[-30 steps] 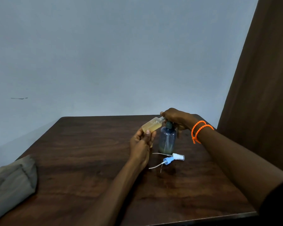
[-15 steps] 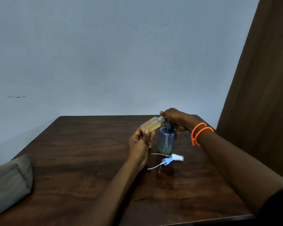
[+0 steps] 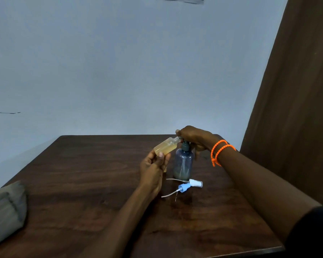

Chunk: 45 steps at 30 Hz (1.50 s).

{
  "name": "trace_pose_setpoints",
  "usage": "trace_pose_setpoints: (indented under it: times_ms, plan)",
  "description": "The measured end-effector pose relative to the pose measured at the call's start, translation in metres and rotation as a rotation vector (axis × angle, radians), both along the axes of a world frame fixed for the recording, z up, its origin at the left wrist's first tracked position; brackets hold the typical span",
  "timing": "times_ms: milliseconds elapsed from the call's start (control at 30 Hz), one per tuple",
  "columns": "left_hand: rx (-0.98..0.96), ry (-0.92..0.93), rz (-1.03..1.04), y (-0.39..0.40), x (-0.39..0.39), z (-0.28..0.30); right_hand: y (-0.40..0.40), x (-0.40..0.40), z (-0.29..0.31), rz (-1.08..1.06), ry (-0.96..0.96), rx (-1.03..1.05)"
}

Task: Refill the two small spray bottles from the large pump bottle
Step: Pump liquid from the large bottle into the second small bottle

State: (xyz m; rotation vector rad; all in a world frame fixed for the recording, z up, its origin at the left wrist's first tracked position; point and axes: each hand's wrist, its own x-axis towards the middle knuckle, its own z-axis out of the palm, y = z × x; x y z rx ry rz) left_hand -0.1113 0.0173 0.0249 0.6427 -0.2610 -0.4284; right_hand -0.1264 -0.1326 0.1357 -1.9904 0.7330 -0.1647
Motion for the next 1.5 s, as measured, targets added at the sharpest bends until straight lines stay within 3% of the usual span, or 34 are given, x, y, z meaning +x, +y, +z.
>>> trace_pose_setpoints:
  times_ms: [1000, 1167, 1333, 1500]
  plan:
    - [-0.008, 0.012, -0.008, 0.002, -0.002, 0.003, -0.003, 0.003, -0.007, 0.01, -0.043, 0.003]
    - [0.016, 0.001, -0.006, 0.002, -0.002, 0.004, -0.003, 0.003, -0.009, 0.003, -0.056, 0.083]
    - [0.011, 0.008, -0.002, 0.004, -0.003, 0.005, -0.004, 0.001, -0.001, 0.003, 0.003, -0.026]
    - [0.028, -0.004, 0.012, 0.004, -0.002, 0.006, -0.005, 0.006, -0.01, 0.012, -0.058, 0.023]
